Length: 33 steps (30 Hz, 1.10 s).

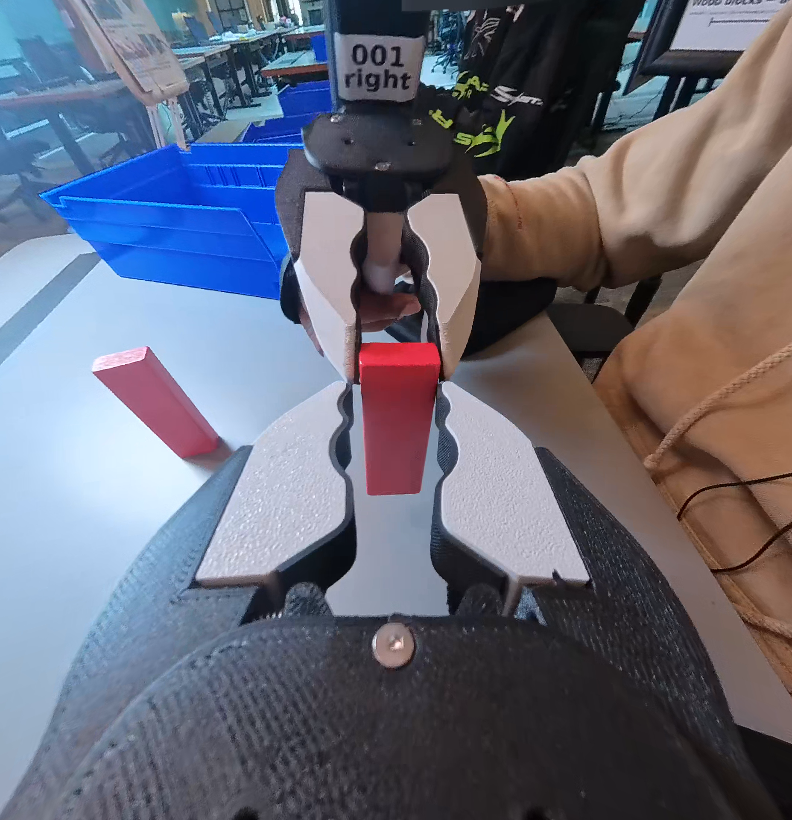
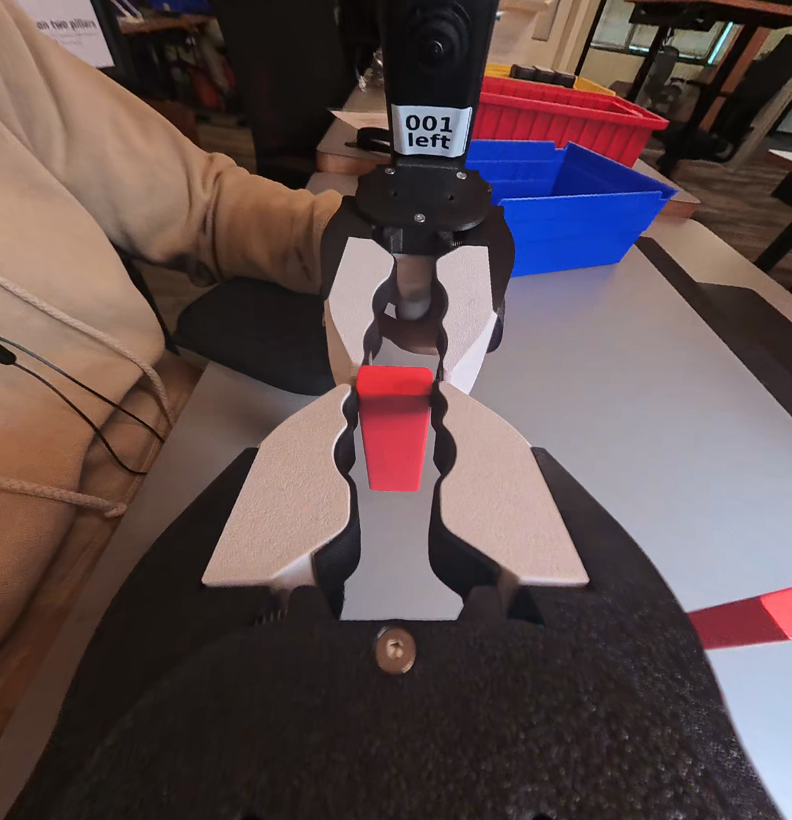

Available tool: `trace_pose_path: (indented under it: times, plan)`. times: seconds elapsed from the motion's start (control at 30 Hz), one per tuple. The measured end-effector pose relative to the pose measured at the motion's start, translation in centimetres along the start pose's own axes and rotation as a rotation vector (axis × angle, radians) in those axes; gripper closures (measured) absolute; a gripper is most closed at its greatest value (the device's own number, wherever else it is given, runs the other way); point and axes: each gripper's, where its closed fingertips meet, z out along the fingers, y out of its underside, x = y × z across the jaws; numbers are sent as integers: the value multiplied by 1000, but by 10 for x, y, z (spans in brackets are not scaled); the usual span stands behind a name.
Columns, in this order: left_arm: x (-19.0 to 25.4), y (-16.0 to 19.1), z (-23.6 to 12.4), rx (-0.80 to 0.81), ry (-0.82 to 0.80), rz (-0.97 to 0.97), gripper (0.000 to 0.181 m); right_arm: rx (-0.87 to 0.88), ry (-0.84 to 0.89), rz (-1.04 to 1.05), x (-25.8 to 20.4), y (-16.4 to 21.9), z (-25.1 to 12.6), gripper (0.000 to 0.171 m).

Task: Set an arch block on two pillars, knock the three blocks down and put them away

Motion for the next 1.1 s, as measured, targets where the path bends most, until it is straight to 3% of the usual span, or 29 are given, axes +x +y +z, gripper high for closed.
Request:
trace_pose_path:
  times: [0.17,0.37,0.53,0.67,0.87,1.1]
  plan:
    - [-1,4,1,-19,-6,-10,149,10,-1,39,3,2,0,139]
    - [-16,-8,-6,67,-78,-27,150,105,73,56,19,-16,-15,136]
    - [-53,-7,-22,97,-194,-62,150,252,400,50,77,-33,-66,137]
    - [-93,9,-28,48,-232,-93,150,229,564,124,117,-6,-101,138]
    - [-143,32,-33,5,-240,-128,150,147,646,205,138,31,-110,137]
    - [-145,44,-33,-7,-264,-144,150,101,660,197,139,38,-102,138]
